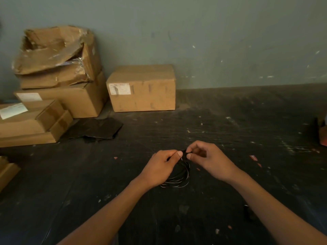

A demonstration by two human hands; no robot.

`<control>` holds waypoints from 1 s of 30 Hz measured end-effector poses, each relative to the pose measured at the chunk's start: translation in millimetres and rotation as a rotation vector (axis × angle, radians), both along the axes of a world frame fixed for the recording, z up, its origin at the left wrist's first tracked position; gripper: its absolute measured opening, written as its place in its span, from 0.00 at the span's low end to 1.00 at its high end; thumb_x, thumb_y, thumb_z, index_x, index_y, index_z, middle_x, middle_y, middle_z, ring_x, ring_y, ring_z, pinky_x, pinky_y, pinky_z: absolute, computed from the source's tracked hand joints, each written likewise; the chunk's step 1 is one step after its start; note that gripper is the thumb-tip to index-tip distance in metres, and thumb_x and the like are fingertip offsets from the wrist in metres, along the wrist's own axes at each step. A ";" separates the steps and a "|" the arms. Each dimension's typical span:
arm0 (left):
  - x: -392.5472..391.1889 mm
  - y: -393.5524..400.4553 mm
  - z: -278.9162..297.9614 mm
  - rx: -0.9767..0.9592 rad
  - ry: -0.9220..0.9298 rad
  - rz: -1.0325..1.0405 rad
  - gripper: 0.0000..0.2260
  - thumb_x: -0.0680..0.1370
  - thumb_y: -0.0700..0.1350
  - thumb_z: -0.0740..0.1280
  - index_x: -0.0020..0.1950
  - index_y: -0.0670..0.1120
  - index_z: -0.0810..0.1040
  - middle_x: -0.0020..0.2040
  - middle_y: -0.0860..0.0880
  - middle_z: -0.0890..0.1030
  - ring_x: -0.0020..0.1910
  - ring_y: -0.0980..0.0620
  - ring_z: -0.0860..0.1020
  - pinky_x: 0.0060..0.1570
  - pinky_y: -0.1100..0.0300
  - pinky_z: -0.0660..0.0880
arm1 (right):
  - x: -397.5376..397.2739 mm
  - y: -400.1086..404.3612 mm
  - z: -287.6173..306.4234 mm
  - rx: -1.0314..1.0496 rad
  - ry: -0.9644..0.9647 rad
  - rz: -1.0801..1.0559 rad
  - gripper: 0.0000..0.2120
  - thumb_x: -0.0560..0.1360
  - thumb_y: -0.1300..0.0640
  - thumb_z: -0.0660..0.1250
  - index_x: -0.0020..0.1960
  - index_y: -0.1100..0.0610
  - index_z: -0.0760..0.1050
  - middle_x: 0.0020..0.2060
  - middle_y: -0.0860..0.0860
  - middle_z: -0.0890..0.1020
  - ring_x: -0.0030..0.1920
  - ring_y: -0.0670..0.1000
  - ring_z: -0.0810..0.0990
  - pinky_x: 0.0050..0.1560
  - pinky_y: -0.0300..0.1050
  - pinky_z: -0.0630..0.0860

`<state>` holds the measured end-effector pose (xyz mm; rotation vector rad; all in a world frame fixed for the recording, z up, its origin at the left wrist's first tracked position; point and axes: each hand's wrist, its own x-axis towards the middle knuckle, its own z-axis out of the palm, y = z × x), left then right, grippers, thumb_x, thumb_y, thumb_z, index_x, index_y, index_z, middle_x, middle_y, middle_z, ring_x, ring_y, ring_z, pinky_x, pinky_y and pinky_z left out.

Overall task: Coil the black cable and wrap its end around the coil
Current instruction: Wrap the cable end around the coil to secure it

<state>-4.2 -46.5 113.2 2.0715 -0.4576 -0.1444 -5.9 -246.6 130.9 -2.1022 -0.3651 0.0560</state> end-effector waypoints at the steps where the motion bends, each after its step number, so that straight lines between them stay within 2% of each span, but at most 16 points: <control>1: 0.5 0.0 -0.3 -0.015 0.022 0.008 0.18 0.83 0.53 0.59 0.44 0.41 0.77 0.25 0.58 0.68 0.25 0.61 0.65 0.28 0.66 0.63 | 0.2 0.3 0.0 -0.026 -0.026 0.003 0.04 0.76 0.56 0.69 0.48 0.48 0.78 0.41 0.50 0.82 0.41 0.46 0.80 0.46 0.52 0.80; 4: 0.9 -0.5 2.1 -0.022 0.047 0.002 0.18 0.83 0.53 0.59 0.42 0.42 0.77 0.24 0.58 0.67 0.24 0.61 0.64 0.27 0.66 0.62 | -1.1 -0.2 0.8 -0.074 -0.085 0.032 0.05 0.76 0.55 0.68 0.48 0.45 0.77 0.42 0.47 0.81 0.43 0.44 0.80 0.45 0.50 0.81; 7: -0.1 -0.7 5.6 -0.019 0.024 -0.010 0.16 0.83 0.51 0.60 0.37 0.49 0.77 0.24 0.59 0.68 0.24 0.61 0.66 0.26 0.70 0.62 | -2.3 -0.5 0.5 -0.090 -0.106 0.026 0.04 0.75 0.53 0.69 0.47 0.44 0.77 0.45 0.45 0.79 0.46 0.44 0.78 0.47 0.51 0.80; 9: -1.0 -1.7 5.9 -0.041 0.047 -0.006 0.17 0.83 0.51 0.61 0.37 0.48 0.77 0.24 0.58 0.68 0.24 0.61 0.65 0.26 0.70 0.63 | -1.8 -0.6 0.3 -0.099 -0.127 0.021 0.05 0.75 0.54 0.70 0.45 0.44 0.76 0.46 0.44 0.76 0.48 0.43 0.77 0.49 0.48 0.79; 12: -2.2 -4.0 4.1 -0.186 0.235 0.085 0.16 0.81 0.52 0.63 0.35 0.51 0.81 0.23 0.57 0.67 0.21 0.59 0.64 0.22 0.67 0.62 | -2.5 0.7 -1.4 -0.044 -0.160 0.059 0.08 0.76 0.58 0.69 0.44 0.44 0.76 0.47 0.45 0.73 0.49 0.42 0.75 0.47 0.36 0.75; 14: -2.7 -6.6 3.7 -0.293 0.358 0.128 0.16 0.81 0.52 0.64 0.36 0.52 0.82 0.22 0.56 0.67 0.20 0.59 0.63 0.21 0.66 0.61 | -4.0 1.5 -4.3 0.029 -0.160 0.078 0.08 0.76 0.60 0.69 0.45 0.46 0.77 0.47 0.47 0.73 0.48 0.42 0.75 0.46 0.32 0.73; 17: -0.8 -9.7 6.6 -0.334 0.418 0.119 0.16 0.81 0.52 0.65 0.35 0.53 0.83 0.22 0.56 0.68 0.20 0.59 0.63 0.21 0.65 0.60 | -5.4 -1.2 -6.8 0.174 -0.095 0.078 0.07 0.76 0.61 0.68 0.45 0.49 0.78 0.47 0.50 0.72 0.46 0.43 0.75 0.45 0.41 0.72; 19: 2.3 -8.7 8.1 -0.324 0.406 0.148 0.16 0.81 0.52 0.65 0.36 0.52 0.84 0.22 0.57 0.70 0.21 0.59 0.64 0.22 0.65 0.61 | -6.2 -2.5 -5.0 0.259 -0.051 0.079 0.07 0.76 0.60 0.68 0.44 0.47 0.78 0.48 0.49 0.73 0.47 0.44 0.75 0.48 0.44 0.72; 23: 4.1 -4.2 2.9 -0.232 0.258 0.161 0.13 0.82 0.49 0.64 0.41 0.47 0.84 0.23 0.59 0.75 0.22 0.63 0.69 0.24 0.71 0.64 | -7.9 -1.2 -1.2 0.260 0.030 0.139 0.04 0.76 0.54 0.67 0.45 0.47 0.79 0.47 0.50 0.75 0.46 0.43 0.75 0.46 0.39 0.72; 25: 3.1 -3.2 -1.1 -0.167 0.153 0.143 0.15 0.82 0.48 0.64 0.39 0.44 0.83 0.23 0.58 0.72 0.23 0.62 0.68 0.25 0.67 0.63 | -8.2 -1.1 -2.6 0.250 0.105 0.131 0.11 0.77 0.47 0.62 0.44 0.51 0.79 0.45 0.48 0.77 0.45 0.43 0.76 0.46 0.41 0.71; 27: 2.4 -1.3 -3.5 -0.093 0.050 0.097 0.15 0.82 0.48 0.64 0.35 0.49 0.80 0.23 0.58 0.72 0.23 0.61 0.68 0.25 0.67 0.63 | -6.9 -1.7 -4.6 0.260 0.183 0.053 0.20 0.76 0.41 0.58 0.43 0.55 0.79 0.41 0.45 0.80 0.43 0.43 0.77 0.45 0.43 0.72; 28: 2.6 -1.1 -4.4 -0.050 0.004 0.068 0.15 0.82 0.47 0.64 0.35 0.51 0.79 0.23 0.58 0.73 0.22 0.62 0.68 0.25 0.69 0.63 | -6.0 -2.3 -5.0 0.263 0.196 0.014 0.20 0.75 0.40 0.60 0.42 0.56 0.79 0.39 0.45 0.80 0.42 0.44 0.78 0.44 0.42 0.73; 30: 4.0 -0.9 -7.2 0.016 -0.056 0.032 0.13 0.82 0.48 0.63 0.39 0.51 0.81 0.25 0.58 0.75 0.23 0.62 0.70 0.25 0.70 0.65 | -4.2 -2.9 -7.1 0.234 0.177 -0.005 0.13 0.75 0.46 0.66 0.42 0.56 0.79 0.34 0.46 0.81 0.36 0.42 0.79 0.39 0.35 0.74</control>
